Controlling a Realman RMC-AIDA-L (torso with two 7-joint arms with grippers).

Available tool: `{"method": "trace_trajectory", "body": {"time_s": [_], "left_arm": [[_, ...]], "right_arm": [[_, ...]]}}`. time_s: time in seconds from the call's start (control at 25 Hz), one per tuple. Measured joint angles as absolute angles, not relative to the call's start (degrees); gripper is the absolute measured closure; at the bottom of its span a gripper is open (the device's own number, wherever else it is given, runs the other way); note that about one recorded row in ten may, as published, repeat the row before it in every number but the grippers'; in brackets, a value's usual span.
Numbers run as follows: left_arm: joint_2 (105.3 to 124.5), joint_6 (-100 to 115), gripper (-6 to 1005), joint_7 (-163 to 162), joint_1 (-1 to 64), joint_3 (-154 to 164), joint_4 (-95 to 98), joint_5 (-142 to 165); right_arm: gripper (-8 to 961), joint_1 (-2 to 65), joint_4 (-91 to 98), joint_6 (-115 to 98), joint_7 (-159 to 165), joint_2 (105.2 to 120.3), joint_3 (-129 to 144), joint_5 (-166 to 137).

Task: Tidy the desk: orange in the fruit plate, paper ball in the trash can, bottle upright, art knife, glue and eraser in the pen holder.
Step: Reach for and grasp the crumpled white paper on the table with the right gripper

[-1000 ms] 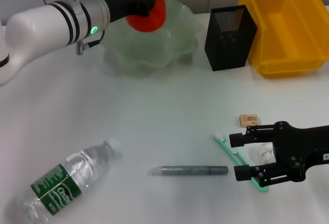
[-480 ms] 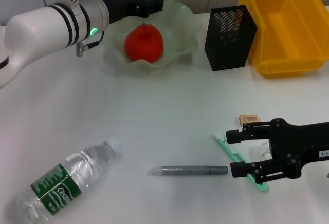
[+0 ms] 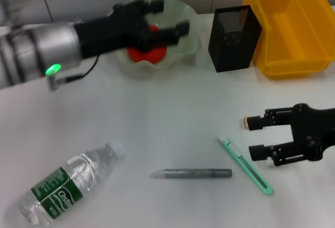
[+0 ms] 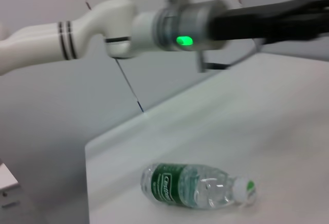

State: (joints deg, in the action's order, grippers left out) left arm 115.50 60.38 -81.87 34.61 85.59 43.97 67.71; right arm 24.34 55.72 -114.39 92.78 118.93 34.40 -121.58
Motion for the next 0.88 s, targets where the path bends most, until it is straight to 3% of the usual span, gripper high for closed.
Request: {"method": "trace_trajectory", "body": {"time_s": [0.04, 0.24, 0.48, 0.68, 0.88], "left_arm": [[114.39, 67.13, 146, -82.38, 31.89, 84.47, 45.23, 68.67], [112.76, 80.72, 136, -81.9, 27.64, 80.13, 45.88, 73.43], [112.99, 94.52, 137, -79.93, 24.81, 72.31, 46.01, 85.78], [113.18, 99.3, 138, -78.77, 23.68, 68.8, 45.76, 89.45], [113.02, 100.34, 140, -78.78, 22.11, 68.33, 45.44, 90.61]], "right_arm": [[168, 24.36, 57.78, -114.6, 95.04, 118.97, 34.68, -121.61], [168, 24.64, 70.96, -115.07, 108.62, 119.0, 38.25, -122.43], [168, 28.97, 86.88, -117.71, 127.82, 118.22, 46.55, -132.48], [168, 36.37, 88.4, -120.42, 142.3, 116.96, 55.94, -143.44], [168, 41.8, 82.43, -120.95, 148.09, 117.82, 62.48, -155.53]]}}
